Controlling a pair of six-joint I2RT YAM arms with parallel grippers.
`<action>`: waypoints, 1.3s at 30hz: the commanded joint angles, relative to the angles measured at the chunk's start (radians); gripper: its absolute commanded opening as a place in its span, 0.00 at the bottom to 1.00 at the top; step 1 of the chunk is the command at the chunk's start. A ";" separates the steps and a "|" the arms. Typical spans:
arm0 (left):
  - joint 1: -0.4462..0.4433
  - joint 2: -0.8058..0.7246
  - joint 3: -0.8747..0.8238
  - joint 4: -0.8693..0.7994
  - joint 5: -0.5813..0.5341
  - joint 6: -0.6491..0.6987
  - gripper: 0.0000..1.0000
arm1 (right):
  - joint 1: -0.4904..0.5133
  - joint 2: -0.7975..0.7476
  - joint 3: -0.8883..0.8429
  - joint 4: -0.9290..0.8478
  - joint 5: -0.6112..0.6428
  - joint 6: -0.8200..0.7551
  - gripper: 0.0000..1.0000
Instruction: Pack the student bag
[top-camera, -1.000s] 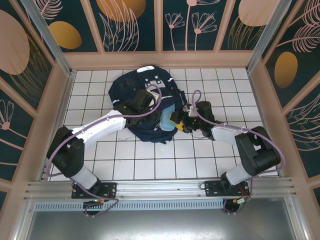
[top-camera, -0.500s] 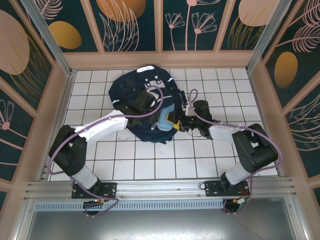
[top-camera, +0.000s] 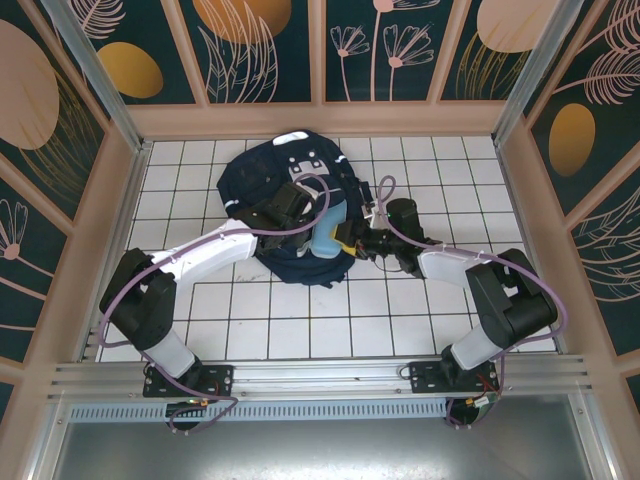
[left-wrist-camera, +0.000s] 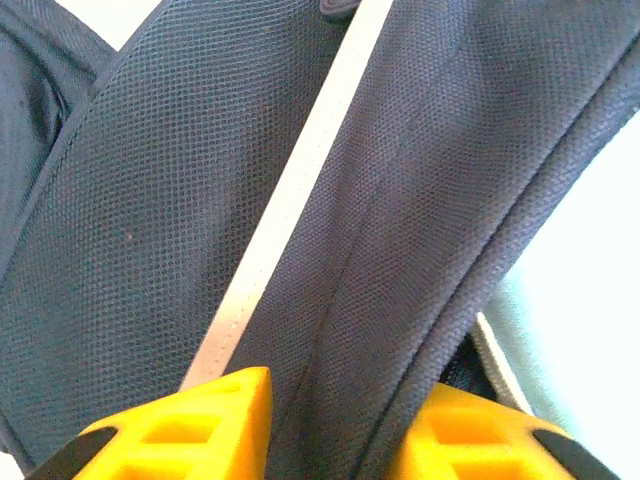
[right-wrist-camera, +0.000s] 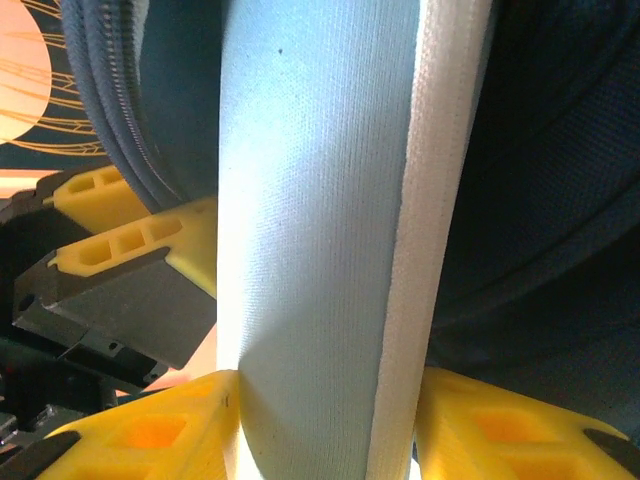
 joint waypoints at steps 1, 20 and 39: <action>0.011 0.002 0.032 -0.026 -0.035 0.007 0.24 | 0.008 -0.001 0.042 0.047 0.028 -0.023 0.46; 0.011 -0.095 0.035 0.023 0.064 0.006 0.04 | 0.057 0.087 0.133 0.217 0.068 0.105 0.34; 0.011 -0.123 0.049 0.021 0.114 -0.029 0.01 | 0.138 0.133 0.217 0.144 0.349 0.156 0.28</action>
